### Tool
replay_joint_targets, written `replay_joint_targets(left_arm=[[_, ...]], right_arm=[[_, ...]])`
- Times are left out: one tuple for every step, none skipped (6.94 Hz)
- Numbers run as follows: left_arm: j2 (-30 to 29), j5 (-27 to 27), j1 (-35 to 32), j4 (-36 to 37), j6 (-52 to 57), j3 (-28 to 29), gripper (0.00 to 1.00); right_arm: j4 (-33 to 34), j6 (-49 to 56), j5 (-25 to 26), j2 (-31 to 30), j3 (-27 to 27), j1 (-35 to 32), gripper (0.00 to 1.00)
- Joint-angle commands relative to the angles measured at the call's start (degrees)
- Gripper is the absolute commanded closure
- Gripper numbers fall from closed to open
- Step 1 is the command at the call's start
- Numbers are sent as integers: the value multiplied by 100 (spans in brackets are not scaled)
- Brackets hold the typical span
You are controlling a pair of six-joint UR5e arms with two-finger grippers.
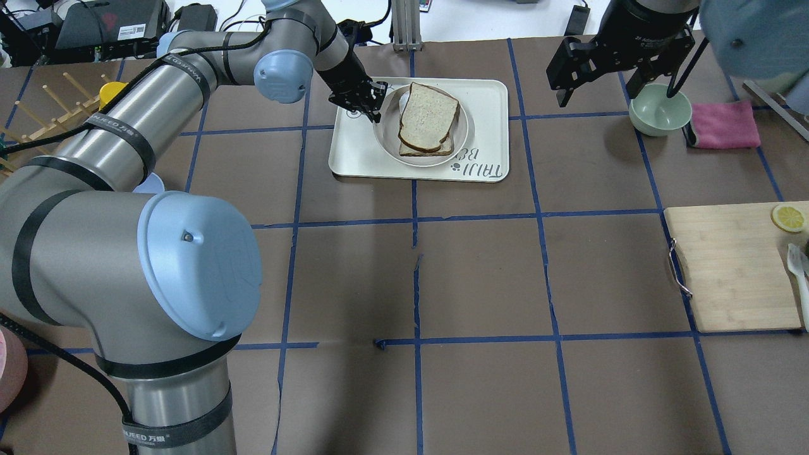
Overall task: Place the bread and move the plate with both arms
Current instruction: 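Slide the plate with the left gripper onto the bear-printed tray, then open the left gripper and lift it away from the plate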
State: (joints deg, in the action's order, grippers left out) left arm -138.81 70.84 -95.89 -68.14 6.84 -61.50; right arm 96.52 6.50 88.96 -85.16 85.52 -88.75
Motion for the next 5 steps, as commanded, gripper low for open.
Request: replay_joint_targets(left_arm=[[-23,-9,0,334,-111,24,1],[142,96,-9,415,-113,16,0],[396,419,87,233,-113,-37,0],[703,770,227,-230,-104,-89,0],[1046,895,324,-905,-113,-99,0]], right_arm=[[-2,0,7,8,26,7,0],[15,0,-10,0,1,-2,0],[7,0,7,0,9,-2,0],[7,0,-19,0,9,-2,0],[-2,0,-1,0,9,-2,0]])
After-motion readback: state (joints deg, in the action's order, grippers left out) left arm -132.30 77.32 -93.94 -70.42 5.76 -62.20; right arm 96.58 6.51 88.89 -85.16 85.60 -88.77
